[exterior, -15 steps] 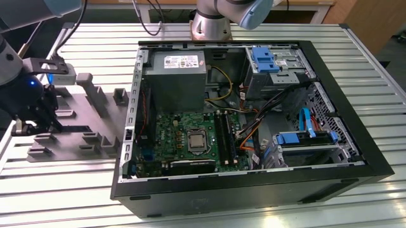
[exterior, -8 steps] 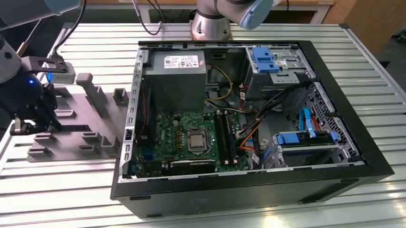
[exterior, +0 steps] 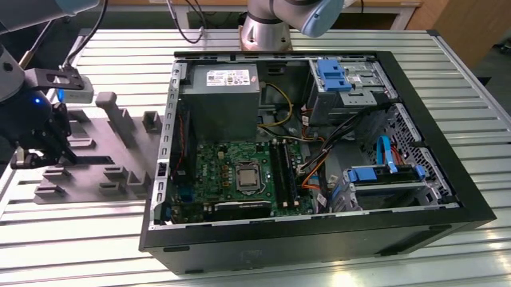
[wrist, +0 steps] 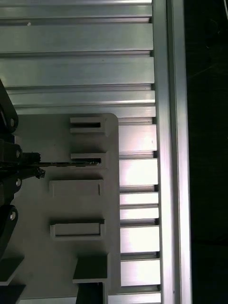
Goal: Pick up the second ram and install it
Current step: 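Pick up the second ram and move it above second insertion slot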
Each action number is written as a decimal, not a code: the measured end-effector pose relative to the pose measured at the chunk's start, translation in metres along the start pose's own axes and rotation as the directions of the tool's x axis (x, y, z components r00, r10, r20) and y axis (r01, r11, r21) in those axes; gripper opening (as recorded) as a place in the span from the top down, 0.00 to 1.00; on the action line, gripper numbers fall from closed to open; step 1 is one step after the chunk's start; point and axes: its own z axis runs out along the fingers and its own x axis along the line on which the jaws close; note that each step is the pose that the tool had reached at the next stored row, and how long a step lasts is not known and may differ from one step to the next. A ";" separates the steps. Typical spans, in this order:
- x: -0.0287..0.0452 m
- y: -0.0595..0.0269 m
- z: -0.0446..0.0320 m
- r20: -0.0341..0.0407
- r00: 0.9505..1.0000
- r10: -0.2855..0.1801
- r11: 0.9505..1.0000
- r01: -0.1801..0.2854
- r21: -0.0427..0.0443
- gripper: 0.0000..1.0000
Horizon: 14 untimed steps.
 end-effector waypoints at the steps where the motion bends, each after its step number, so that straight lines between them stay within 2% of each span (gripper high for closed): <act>1: 0.0000 0.0000 -0.0005 0.000 1.000 0.000 1.000 0.000 0.000 0.86; 14: -0.0001 0.0000 -0.0052 0.000 1.000 0.000 1.000 0.000 0.000 0.86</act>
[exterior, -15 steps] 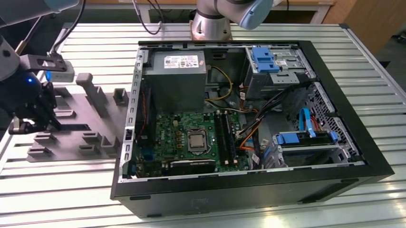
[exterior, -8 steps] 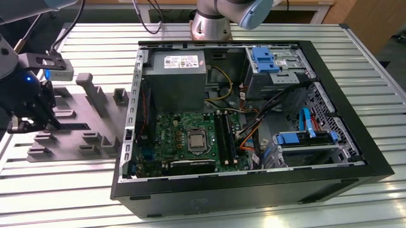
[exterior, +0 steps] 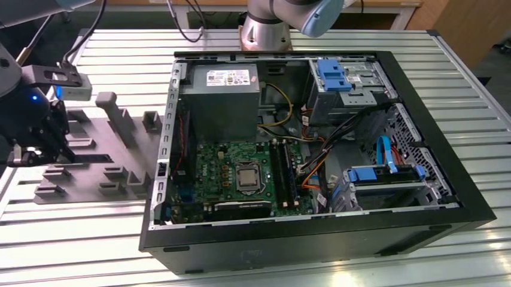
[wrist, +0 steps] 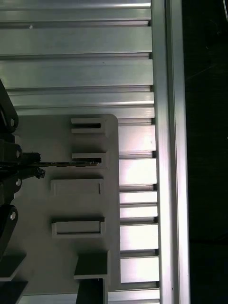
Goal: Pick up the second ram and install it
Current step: 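Pick up the second ram and move it above second insertion slot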
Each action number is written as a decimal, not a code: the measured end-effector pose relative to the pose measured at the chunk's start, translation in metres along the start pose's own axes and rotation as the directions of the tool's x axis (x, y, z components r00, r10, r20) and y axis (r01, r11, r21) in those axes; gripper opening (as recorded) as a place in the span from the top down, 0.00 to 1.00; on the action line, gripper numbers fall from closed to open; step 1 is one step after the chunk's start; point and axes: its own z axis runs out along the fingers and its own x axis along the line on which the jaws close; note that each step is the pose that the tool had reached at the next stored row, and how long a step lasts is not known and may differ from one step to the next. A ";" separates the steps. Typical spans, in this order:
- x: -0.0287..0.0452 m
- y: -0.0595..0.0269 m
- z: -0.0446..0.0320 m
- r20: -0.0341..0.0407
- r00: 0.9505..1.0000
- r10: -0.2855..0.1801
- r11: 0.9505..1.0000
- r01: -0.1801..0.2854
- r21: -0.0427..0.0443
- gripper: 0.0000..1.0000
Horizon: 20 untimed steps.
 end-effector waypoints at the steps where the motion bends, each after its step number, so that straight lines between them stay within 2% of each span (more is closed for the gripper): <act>1: 0.0000 0.0000 -0.0002 0.000 1.000 0.000 1.000 0.000 0.000 0.86; 20: -0.0001 0.0000 -0.0061 0.000 1.000 0.000 1.000 0.000 0.000 0.86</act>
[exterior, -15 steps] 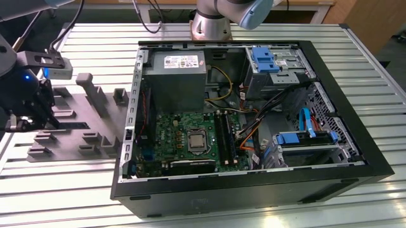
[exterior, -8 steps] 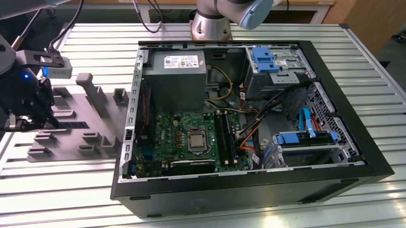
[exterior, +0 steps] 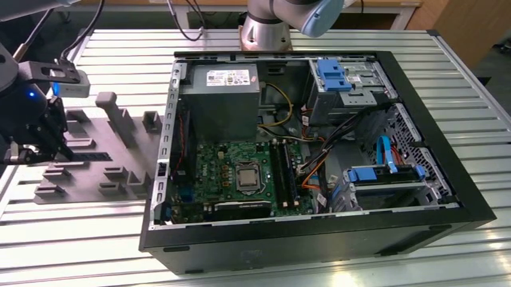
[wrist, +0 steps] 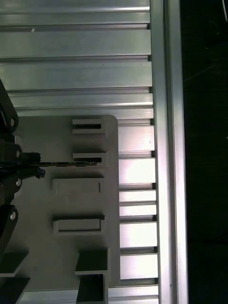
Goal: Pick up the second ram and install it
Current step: 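Pick up the second ram and move it above second insertion slot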
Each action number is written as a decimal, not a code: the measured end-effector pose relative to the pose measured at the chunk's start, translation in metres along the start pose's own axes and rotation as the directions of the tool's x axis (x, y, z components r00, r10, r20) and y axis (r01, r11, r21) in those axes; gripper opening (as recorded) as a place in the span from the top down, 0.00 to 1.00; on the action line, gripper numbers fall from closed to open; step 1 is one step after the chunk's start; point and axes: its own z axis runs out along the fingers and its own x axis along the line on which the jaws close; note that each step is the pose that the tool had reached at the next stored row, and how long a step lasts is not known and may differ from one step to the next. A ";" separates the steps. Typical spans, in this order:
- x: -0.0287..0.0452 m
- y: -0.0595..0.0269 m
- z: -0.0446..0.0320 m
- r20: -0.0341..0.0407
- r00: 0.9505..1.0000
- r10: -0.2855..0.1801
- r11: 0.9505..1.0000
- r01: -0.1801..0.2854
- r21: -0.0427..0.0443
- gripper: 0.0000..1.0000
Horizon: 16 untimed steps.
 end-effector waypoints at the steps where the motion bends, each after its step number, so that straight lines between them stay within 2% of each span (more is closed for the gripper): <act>1: 0.0000 0.0000 -0.0001 0.000 1.000 0.000 1.000 0.000 0.000 0.86; 16: -0.0002 0.0000 -0.0036 0.000 1.000 0.000 1.000 0.000 0.000 0.86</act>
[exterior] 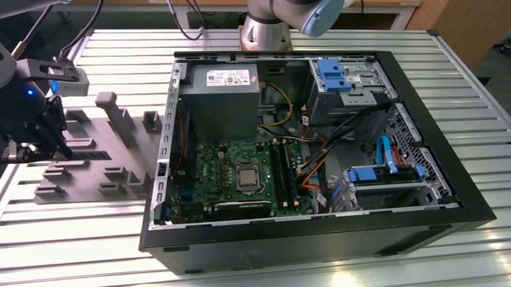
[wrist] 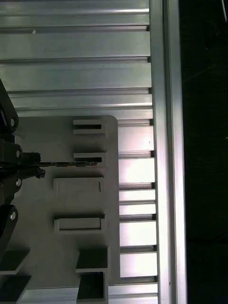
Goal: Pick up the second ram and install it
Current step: 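Pick up the second ram and move it above second insertion slot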
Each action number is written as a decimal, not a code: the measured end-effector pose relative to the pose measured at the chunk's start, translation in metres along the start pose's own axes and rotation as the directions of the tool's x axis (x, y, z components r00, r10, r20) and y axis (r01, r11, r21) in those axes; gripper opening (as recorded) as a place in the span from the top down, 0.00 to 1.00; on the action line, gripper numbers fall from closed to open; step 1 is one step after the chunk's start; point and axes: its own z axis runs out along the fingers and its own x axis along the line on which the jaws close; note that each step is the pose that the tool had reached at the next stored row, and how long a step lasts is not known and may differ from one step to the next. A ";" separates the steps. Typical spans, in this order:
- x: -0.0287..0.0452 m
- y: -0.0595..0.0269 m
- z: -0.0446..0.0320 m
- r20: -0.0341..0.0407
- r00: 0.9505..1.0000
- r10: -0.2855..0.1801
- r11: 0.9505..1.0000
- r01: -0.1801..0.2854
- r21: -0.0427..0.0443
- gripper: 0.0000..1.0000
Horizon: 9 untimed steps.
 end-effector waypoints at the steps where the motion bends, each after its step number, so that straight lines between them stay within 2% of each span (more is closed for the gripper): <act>1: 0.0000 0.0000 -0.0001 0.000 1.000 0.000 1.000 0.000 0.000 0.86; 9: -0.0001 0.0000 -0.0013 0.000 1.000 0.000 1.000 0.000 0.000 0.86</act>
